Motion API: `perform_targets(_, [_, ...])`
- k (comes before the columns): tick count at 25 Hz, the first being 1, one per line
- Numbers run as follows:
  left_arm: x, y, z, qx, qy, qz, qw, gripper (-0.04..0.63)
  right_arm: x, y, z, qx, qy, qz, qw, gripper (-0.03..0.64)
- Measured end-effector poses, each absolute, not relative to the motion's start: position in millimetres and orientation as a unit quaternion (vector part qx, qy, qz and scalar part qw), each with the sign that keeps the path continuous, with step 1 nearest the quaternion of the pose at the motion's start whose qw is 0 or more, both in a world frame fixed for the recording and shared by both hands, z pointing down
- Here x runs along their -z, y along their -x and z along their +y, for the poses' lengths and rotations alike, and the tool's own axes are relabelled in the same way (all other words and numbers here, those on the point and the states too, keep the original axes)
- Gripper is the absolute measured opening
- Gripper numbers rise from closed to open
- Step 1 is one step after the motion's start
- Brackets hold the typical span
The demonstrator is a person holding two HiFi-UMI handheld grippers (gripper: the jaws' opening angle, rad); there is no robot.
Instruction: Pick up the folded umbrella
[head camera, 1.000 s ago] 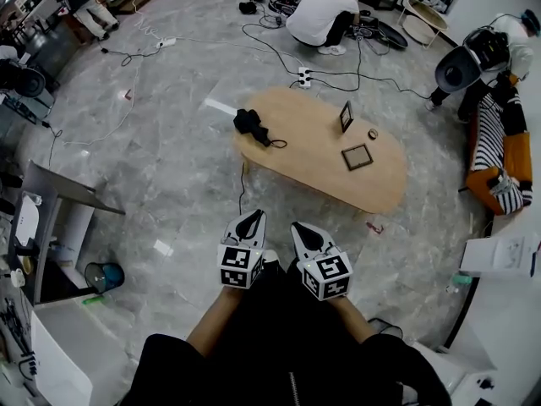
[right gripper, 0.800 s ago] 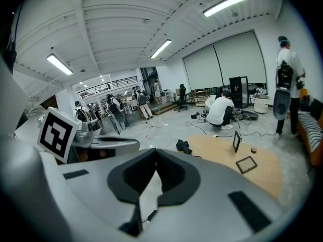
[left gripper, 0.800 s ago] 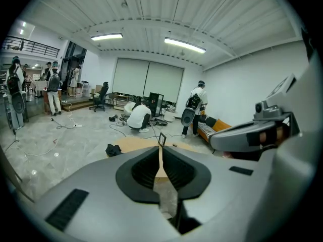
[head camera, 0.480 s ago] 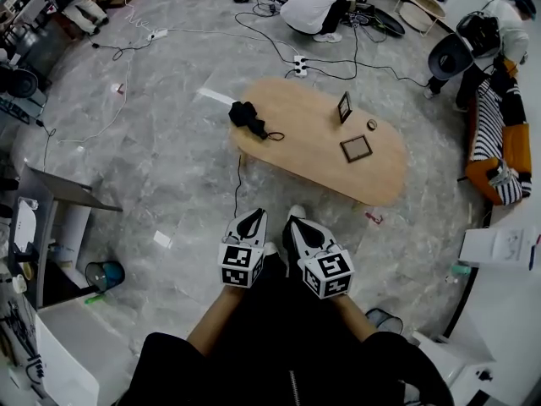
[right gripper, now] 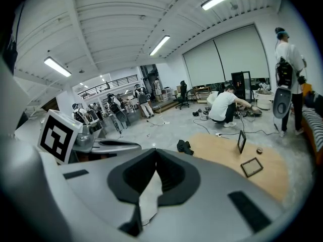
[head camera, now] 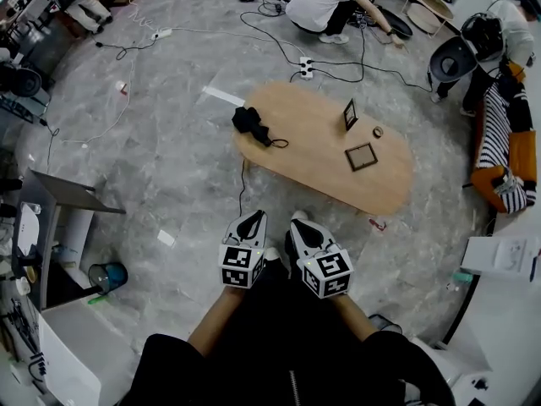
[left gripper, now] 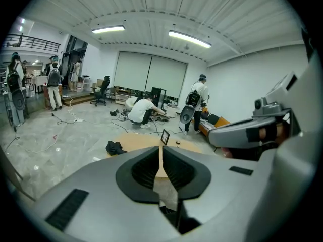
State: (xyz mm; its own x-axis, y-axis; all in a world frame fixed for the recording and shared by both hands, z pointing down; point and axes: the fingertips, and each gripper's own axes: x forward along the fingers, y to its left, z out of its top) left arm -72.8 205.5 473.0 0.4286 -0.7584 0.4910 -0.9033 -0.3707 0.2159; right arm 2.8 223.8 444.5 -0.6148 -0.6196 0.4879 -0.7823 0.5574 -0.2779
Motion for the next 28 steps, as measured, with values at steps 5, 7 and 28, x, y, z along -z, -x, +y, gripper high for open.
perform_targets(5, [-479.1, 71.6, 179.1, -0.161, -0.805, -0.516, 0.243, 0.031, -446.5, -4.7, 193.5, -0.242, -0.397, -0.869, 0.168, 0.011])
perform_targets(7, [-482.6, 69.6, 167.7, -0.164, -0.802, -0.518, 0.246, 0.029, -448.7, -6.9, 180.8, -0.242, -0.394, -0.871, 0.168, 0.011])
perform_targets(28, [-481.5, 31.8, 61.0, -0.177, -0.774, -0.553, 0.253, 0.031, -447.2, -50.3, 59.7, -0.254, -0.357, -0.885, 0.158, 0.011])
